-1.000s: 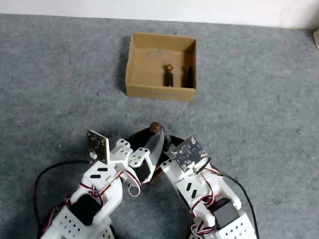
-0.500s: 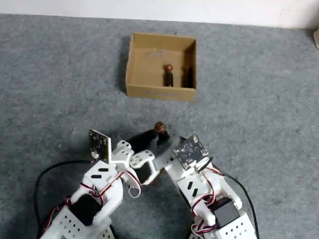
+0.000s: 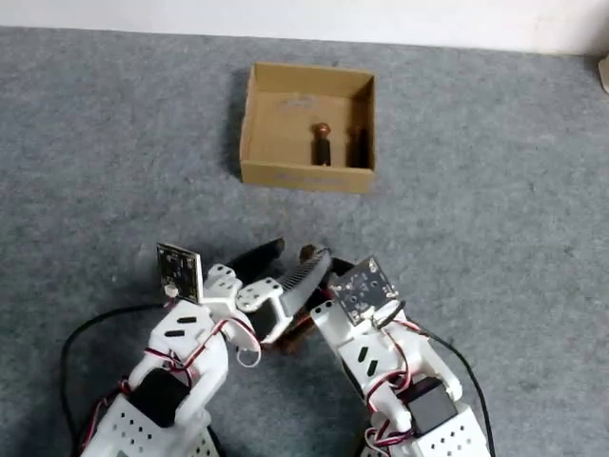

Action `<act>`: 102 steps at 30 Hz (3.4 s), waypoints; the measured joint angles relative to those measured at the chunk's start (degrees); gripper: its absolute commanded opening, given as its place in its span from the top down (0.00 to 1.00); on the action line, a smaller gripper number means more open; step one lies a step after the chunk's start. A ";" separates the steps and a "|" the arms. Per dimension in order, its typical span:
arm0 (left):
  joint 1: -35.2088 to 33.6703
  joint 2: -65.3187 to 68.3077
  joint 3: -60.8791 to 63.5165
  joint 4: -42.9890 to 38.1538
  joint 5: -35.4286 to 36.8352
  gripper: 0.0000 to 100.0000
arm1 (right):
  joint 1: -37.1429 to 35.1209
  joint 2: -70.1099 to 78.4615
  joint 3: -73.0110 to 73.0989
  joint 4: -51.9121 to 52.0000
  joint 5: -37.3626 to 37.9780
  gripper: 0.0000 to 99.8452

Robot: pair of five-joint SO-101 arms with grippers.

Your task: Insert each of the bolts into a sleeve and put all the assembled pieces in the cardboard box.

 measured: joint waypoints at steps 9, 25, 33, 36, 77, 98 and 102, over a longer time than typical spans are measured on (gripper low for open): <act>-2.37 0.00 0.00 0.00 -0.62 0.84 | 0.00 0.00 0.00 0.09 0.00 0.99; -15.30 0.00 -3.96 -0.18 1.85 0.99 | 2.29 0.00 0.00 0.09 1.85 0.99; -17.85 2.55 0.53 -12.13 1.76 0.99 | 2.37 0.00 0.00 4.48 1.14 1.00; -18.02 4.66 0.62 -14.33 1.67 0.99 | 2.37 1.32 -1.41 4.57 3.16 1.00; -18.11 6.95 0.70 -15.56 1.67 0.99 | 19.43 175.21 -178.64 36.57 6.15 1.00; -18.11 6.95 0.70 -15.56 1.67 0.99 | 18.99 178.99 -185.14 45.80 6.15 0.63; -18.20 6.95 0.70 -15.56 1.67 0.99 | 18.99 178.02 -185.14 48.44 6.07 0.63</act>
